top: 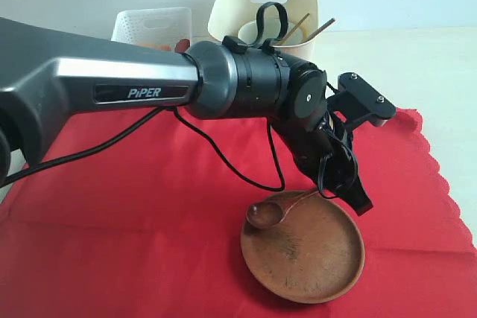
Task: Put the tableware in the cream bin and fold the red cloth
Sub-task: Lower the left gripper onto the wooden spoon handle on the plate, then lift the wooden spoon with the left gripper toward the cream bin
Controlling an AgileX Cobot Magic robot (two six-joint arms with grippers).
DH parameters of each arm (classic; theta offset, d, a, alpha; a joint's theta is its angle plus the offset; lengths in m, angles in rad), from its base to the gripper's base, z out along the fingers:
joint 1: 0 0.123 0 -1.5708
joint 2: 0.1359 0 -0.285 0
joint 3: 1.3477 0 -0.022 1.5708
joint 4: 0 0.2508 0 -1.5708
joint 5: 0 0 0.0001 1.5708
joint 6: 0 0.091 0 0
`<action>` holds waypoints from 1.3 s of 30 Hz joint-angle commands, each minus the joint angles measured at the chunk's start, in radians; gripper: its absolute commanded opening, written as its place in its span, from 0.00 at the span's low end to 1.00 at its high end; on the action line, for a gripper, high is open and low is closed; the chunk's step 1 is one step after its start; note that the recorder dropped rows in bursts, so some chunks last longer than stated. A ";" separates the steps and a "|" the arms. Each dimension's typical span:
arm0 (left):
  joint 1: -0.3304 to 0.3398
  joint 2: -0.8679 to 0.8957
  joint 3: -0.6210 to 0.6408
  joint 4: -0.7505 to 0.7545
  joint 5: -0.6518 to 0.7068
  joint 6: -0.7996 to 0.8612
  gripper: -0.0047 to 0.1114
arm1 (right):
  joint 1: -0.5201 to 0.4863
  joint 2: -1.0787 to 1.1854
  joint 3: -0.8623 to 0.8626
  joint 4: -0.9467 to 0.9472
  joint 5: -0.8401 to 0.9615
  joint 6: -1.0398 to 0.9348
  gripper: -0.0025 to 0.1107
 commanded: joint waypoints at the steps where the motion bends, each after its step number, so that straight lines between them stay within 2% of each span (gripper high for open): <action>1: -0.001 -0.012 0.002 -0.011 -0.003 -0.003 0.37 | 0.002 -0.007 0.004 -0.002 0.000 0.001 0.02; 3: -0.001 -0.012 0.002 -0.020 -0.003 -0.003 0.46 | 0.002 -0.007 0.004 -0.002 0.000 0.001 0.02; 5: -0.001 -0.012 0.002 -0.020 -0.003 -0.003 0.50 | 0.002 -0.007 0.004 -0.002 0.000 0.001 0.02; 13: -0.001 0.019 0.002 -0.023 -0.033 -0.003 0.50 | 0.002 -0.007 0.004 -0.002 0.000 0.001 0.02; 16: -0.001 0.030 0.002 -0.021 -0.038 -0.003 0.42 | 0.002 -0.007 0.004 -0.002 0.000 0.001 0.02; 18: 0.002 0.030 0.002 -0.015 -0.041 -0.003 0.24 | 0.002 -0.007 0.004 -0.002 0.000 0.001 0.02; 19: 0.002 0.028 0.002 0.000 -0.043 -0.003 0.09 | 0.002 -0.007 0.004 -0.002 0.000 0.001 0.02; 20: 0.002 0.023 0.002 0.011 -0.043 0.000 0.04 | 0.002 -0.007 0.004 -0.002 0.000 0.001 0.02; 25: 0.004 -0.109 0.002 0.029 0.007 0.004 0.04 | 0.002 -0.007 0.004 -0.002 0.000 0.001 0.02; 29: 0.033 -0.244 0.002 0.057 -0.034 0.001 0.04 | 0.002 -0.007 0.004 -0.002 0.000 0.001 0.02; 33: 0.111 -0.325 0.002 0.068 -0.201 0.000 0.04 | 0.002 -0.007 0.004 -0.002 0.000 0.001 0.02; 39: 0.190 -0.312 0.002 0.036 -0.445 -0.001 0.04 | 0.002 -0.007 0.004 -0.002 0.000 0.001 0.02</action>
